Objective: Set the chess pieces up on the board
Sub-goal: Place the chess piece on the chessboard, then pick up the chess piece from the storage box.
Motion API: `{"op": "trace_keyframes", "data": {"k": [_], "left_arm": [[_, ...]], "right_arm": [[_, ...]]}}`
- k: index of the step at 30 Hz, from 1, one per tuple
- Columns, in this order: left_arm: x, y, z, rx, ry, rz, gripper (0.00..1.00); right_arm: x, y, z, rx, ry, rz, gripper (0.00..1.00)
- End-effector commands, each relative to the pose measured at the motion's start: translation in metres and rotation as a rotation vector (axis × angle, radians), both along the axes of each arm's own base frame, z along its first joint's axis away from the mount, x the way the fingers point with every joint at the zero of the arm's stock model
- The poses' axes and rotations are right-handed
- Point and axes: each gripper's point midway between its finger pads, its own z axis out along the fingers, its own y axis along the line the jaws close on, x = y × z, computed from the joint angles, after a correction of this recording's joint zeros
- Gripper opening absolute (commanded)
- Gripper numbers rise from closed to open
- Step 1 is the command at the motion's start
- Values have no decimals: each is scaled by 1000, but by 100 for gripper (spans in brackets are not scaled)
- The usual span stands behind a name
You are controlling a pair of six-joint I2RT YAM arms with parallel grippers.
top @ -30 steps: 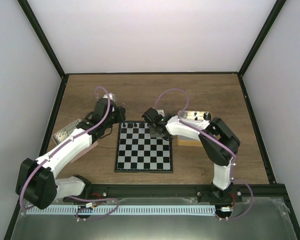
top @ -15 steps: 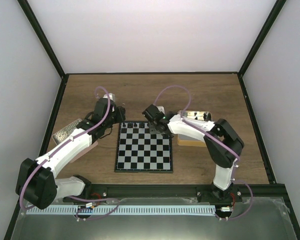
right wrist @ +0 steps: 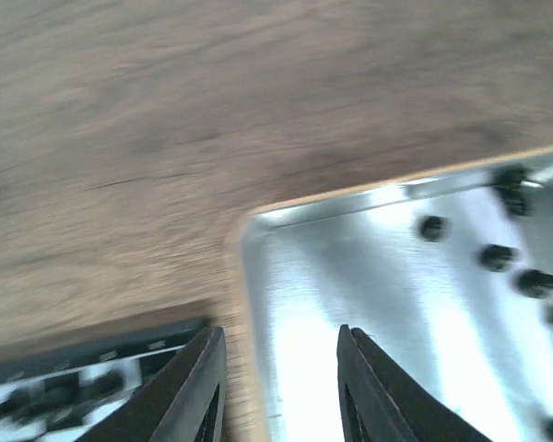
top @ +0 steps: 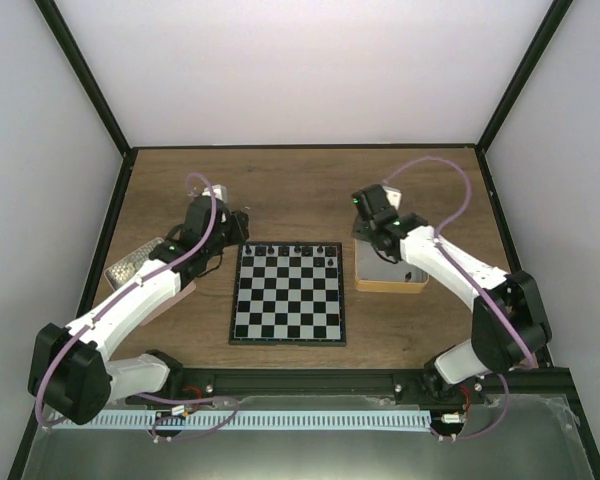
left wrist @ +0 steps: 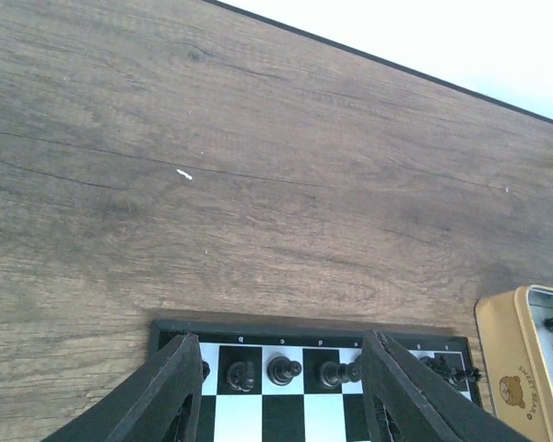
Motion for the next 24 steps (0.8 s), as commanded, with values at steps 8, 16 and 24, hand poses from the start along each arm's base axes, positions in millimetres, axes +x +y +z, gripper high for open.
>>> {"op": "trace_keyframes", "data": {"k": [8, 16, 24], "left_arm": [[0, 7, 13, -7, -45, 28, 50], [1, 5, 10, -8, -34, 19, 50], [1, 5, 9, -3, -32, 17, 50]], "right_arm": [[14, -120, -57, -6, 108, -250, 29], [29, -131, -81, -33, 154, -254, 17], [32, -133, -95, -61, 167, -247, 16]]}}
